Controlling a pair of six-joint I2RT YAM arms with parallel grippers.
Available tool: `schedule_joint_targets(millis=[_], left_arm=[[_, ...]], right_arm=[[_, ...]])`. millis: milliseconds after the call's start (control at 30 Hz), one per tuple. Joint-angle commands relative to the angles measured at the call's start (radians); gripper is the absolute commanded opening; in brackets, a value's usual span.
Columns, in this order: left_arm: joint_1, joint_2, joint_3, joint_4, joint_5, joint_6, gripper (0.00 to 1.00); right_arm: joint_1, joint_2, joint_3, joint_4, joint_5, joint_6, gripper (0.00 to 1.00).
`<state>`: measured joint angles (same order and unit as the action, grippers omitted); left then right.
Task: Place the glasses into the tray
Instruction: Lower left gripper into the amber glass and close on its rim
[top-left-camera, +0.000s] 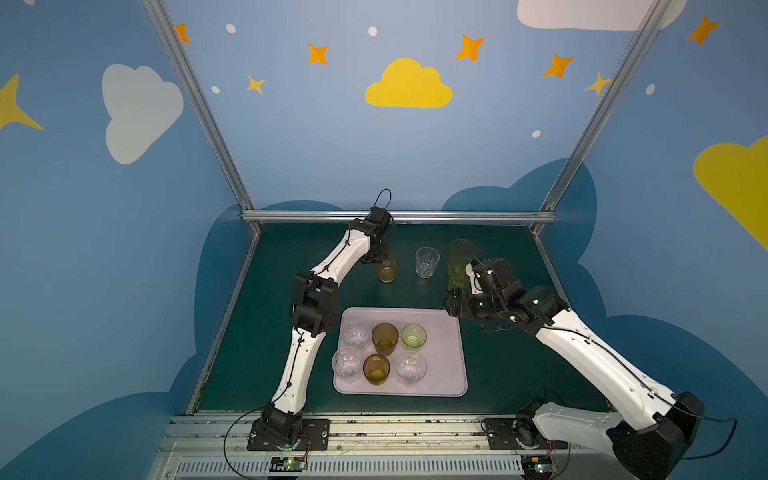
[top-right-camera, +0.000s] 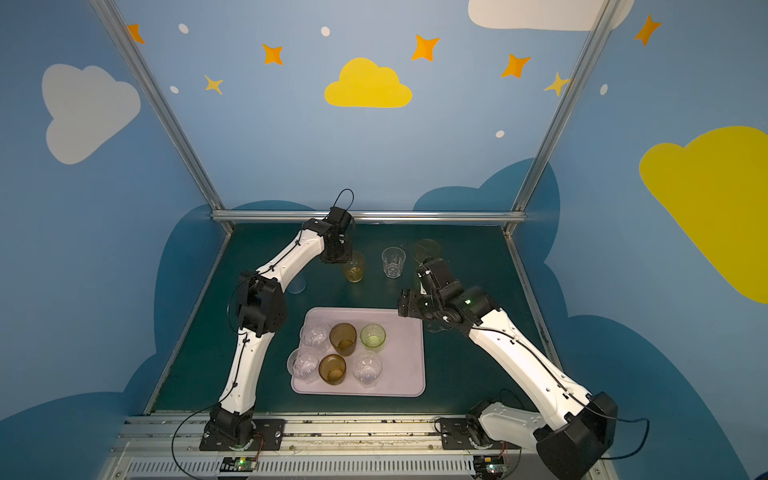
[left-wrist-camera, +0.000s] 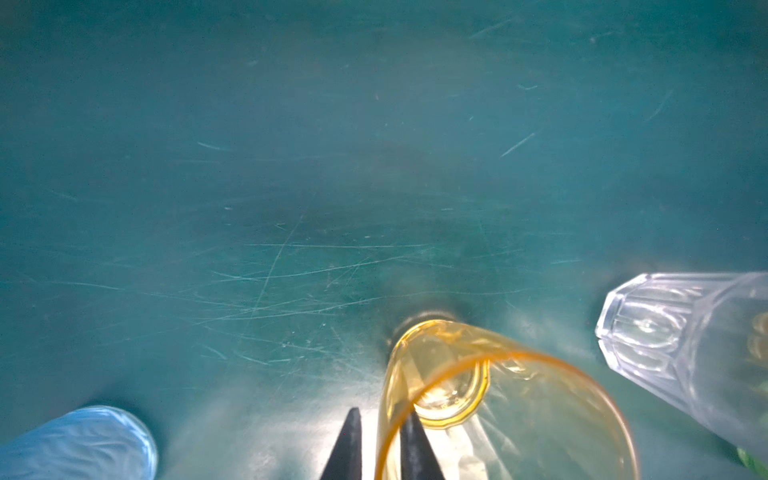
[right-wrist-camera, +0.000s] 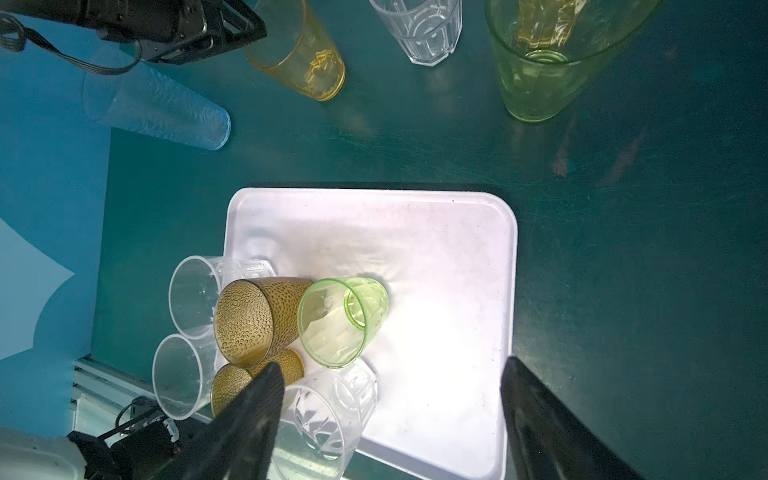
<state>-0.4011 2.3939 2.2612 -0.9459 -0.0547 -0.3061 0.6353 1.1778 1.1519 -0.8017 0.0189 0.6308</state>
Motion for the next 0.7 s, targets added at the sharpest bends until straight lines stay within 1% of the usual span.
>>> schedule_joint_targets(millis=[0,67,100,433,500,600,667], left_arm=[[0.004,0.007,0.025,-0.041,-0.004,0.008,0.12],[0.005,0.005,0.026,-0.041,-0.004,0.014,0.05],[0.005,0.005,0.027,-0.043,-0.005,0.015,0.04],[0.004,-0.055,0.023,-0.066,0.013,0.034,0.04],[0.005,-0.073,0.02,-0.077,0.014,0.038,0.04],[0.005,-0.105,0.007,-0.087,0.013,0.039,0.04],[0.005,-0.129,-0.012,-0.09,0.008,0.039,0.04]], right_arm=[[-0.009,-0.021,-0.011,-0.019,0.021,0.01,0.81],[-0.013,-0.025,-0.009,-0.024,0.024,0.012,0.81],[-0.014,-0.029,-0.011,-0.025,0.026,0.016,0.81],[-0.026,-0.089,-0.043,-0.009,-0.009,0.066,0.81],[-0.031,-0.099,-0.047,-0.005,-0.032,0.033,0.81],[-0.04,-0.102,-0.035,-0.05,-0.021,-0.021,0.81],[-0.047,-0.106,-0.031,-0.069,-0.036,-0.053,0.81]])
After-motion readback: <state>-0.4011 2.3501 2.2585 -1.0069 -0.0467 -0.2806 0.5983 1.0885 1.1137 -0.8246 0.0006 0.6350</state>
